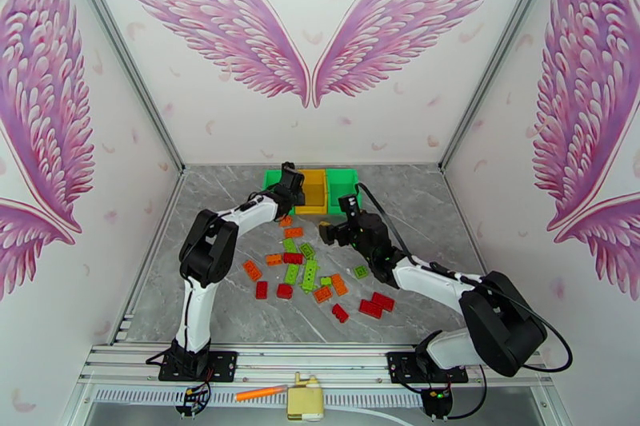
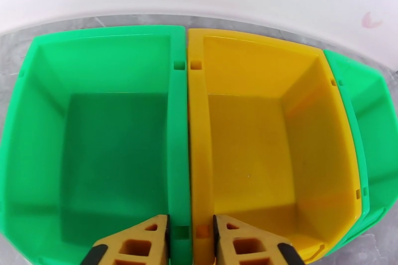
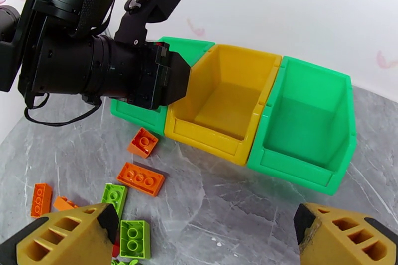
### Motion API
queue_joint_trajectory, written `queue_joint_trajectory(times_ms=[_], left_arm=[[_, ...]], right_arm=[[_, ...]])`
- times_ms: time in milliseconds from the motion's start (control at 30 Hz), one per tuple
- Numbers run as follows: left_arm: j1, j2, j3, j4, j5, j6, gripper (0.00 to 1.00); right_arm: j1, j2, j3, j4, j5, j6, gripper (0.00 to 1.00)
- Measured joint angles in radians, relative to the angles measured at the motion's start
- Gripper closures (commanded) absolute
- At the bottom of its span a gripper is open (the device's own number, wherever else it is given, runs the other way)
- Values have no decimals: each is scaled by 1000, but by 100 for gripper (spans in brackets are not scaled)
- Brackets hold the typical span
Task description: Sort the legos into containers by color
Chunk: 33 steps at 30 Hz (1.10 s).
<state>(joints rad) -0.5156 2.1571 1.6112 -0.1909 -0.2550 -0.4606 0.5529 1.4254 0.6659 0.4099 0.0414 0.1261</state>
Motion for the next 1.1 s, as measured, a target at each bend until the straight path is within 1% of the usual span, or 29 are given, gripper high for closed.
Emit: queue_joint_trajectory(times_ms=[67,200,300,400,433,500,567,733,900,1000,1100], left_arm=[[-2,0,0,2,2,-8,50],[-2,-14,-10,6,0,-13,37],[0,-76,-63,16,-2,-12,27],[2,-183,-134,35,-11,-7,12],[4,-216,-155,45,-18,-9,9],[5,-303,-214,73,-27,-9,7],[9,-384,-277,94,-31,-6,3],[26,-544,-435,112,-55,-5,1],[48,-668,-592,102,-75,-8,1],[69,-725,-670,97,-76,-24,1],[87,-750,-711,91,-76,-42,1]], right_arm=[[0,-3,3,-37,9,18,1],[0,-5,48,-154,11,38,1],[0,-5,90,-214,10,48,1],[2,-3,130,-287,8,65,1],[5,0,142,-306,8,68,1],[16,15,172,-343,8,77,1],[33,42,208,-379,8,84,1],[80,142,307,-476,-4,84,1],[120,272,433,-589,-31,77,9],[134,336,499,-655,-50,68,12],[145,402,571,-718,-62,56,12]])
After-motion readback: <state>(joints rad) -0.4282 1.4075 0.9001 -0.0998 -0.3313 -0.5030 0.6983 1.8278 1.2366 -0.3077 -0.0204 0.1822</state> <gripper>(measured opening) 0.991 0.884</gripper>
